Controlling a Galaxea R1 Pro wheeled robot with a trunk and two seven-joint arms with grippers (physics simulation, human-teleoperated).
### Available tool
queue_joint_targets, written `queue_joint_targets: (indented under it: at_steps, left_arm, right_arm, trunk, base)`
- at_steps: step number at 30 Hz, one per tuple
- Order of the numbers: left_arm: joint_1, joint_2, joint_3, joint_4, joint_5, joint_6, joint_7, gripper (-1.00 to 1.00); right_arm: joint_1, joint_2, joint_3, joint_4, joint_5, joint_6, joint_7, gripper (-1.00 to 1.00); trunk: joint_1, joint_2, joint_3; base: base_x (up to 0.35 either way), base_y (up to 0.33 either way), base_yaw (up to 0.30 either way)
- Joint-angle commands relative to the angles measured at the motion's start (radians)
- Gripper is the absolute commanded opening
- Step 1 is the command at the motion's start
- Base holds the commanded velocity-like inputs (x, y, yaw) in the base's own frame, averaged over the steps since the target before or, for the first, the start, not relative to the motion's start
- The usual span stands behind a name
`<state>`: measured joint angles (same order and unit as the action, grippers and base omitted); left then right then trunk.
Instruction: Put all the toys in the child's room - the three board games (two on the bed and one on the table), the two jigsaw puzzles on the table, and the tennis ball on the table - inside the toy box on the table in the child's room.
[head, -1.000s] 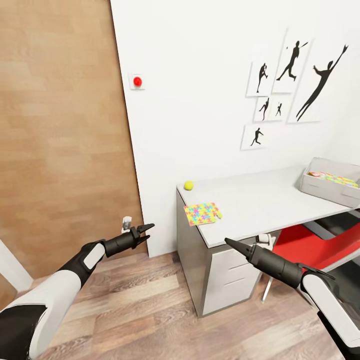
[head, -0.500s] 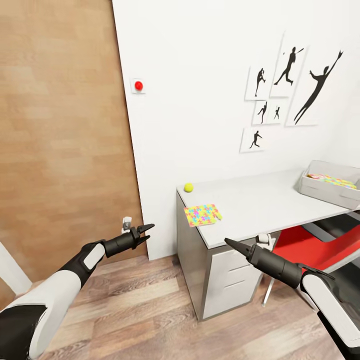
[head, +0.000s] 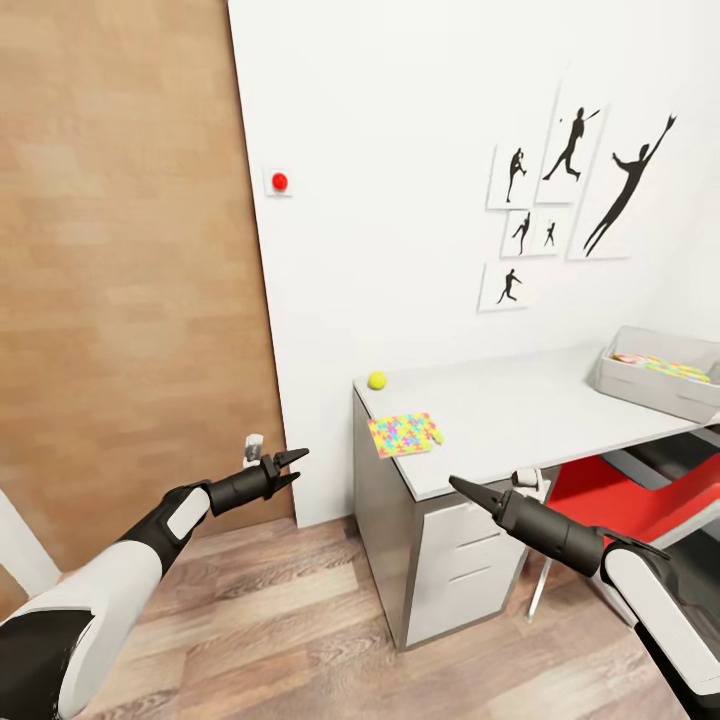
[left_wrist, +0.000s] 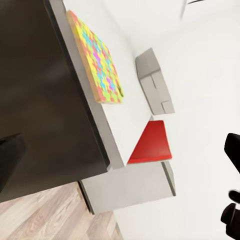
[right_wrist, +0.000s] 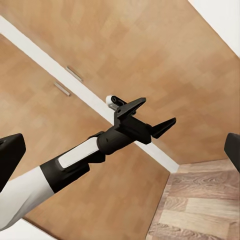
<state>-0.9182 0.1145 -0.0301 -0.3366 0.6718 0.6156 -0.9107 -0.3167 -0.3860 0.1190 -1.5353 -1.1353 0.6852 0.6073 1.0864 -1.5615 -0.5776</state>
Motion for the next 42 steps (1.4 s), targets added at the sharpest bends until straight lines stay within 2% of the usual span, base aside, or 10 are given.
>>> queue_joint_targets:
  at_steps: [1,12,28,31,33,35,36,39,41,42]
  left_arm:
    - [-0.001,0.001,-0.003,0.0,0.007,0.007,-0.001,1.0]
    - [-0.001,0.001,0.014,0.001,0.009,0.009,0.001,1.0]
    - [-0.001,-0.002,0.017,0.002,0.009,0.008,0.005,1.0]
    - [-0.001,-0.002,0.018,0.004,0.009,0.007,0.007,1.0]
    - [-0.001,-0.002,0.018,0.005,0.009,0.008,0.009,1.0]
    - [-0.001,-0.002,0.018,0.005,0.009,0.009,0.01,1.0]
    - [-0.001,-0.002,0.018,0.005,0.009,0.009,0.011,1.0]
    - [-0.001,-0.003,0.019,0.005,0.009,0.011,0.012,1.0]
    - [-0.001,-0.003,0.019,0.006,0.009,0.012,0.013,1.0]
    - [-0.001,-0.003,0.02,0.006,0.009,0.013,0.014,1.0]
  right_arm:
    - [-0.001,-0.001,0.001,0.001,-0.006,0.005,-0.002,1.0]
    - [-0.001,0.001,0.002,0.004,-0.006,0.004,-0.003,1.0]
    - [-0.001,0.001,0.0,-0.012,-0.011,0.009,-0.003,1.0]
    - [-0.014,0.001,-0.003,-0.017,-0.02,0.025,-0.013,1.0]
    - [-0.056,0.0,-0.014,-0.019,-0.04,0.067,-0.028,1.0]
    - [-0.135,0.002,-0.045,-0.013,-0.085,0.15,-0.077,1.0]
    - [-0.153,0.002,-0.052,-0.011,-0.095,0.169,-0.098,1.0]
    - [-0.223,0.026,-0.076,-0.005,-0.134,0.223,-0.244,1.0]
    - [-0.248,0.041,-0.086,-0.004,-0.152,0.235,-0.31,1.0]
    - [-0.274,0.054,-0.095,-0.003,-0.175,0.244,-0.377,1.0]
  trunk:
    - [0.0,-0.001,0.001]
    - [0.0,-0.001,0.006]
    - [0.0,-0.001,0.006]
    - [0.0,-0.001,0.006]
    - [0.0,-0.001,0.006]
    - [0.0,-0.001,0.006]
    - [0.0,-0.001,0.006]
    - [0.0,-0.001,0.006]
    - [0.0,-0.001,0.006]
    - [0.0,-0.001,0.006]
  base:
    - [0.05,0.0,0.0]
    - [0.126,0.0,0.0]
    - [0.053,0.0,0.0]
    - [0.004,0.0,0.0]
    - [0.002,0.0,0.0]
    - [0.0,0.0,0.0]
    - [0.0,0.0,0.0]
    - [0.0,0.0,0.0]
    - [0.0,0.0,0.0]
    - [0.0,0.0,0.0]
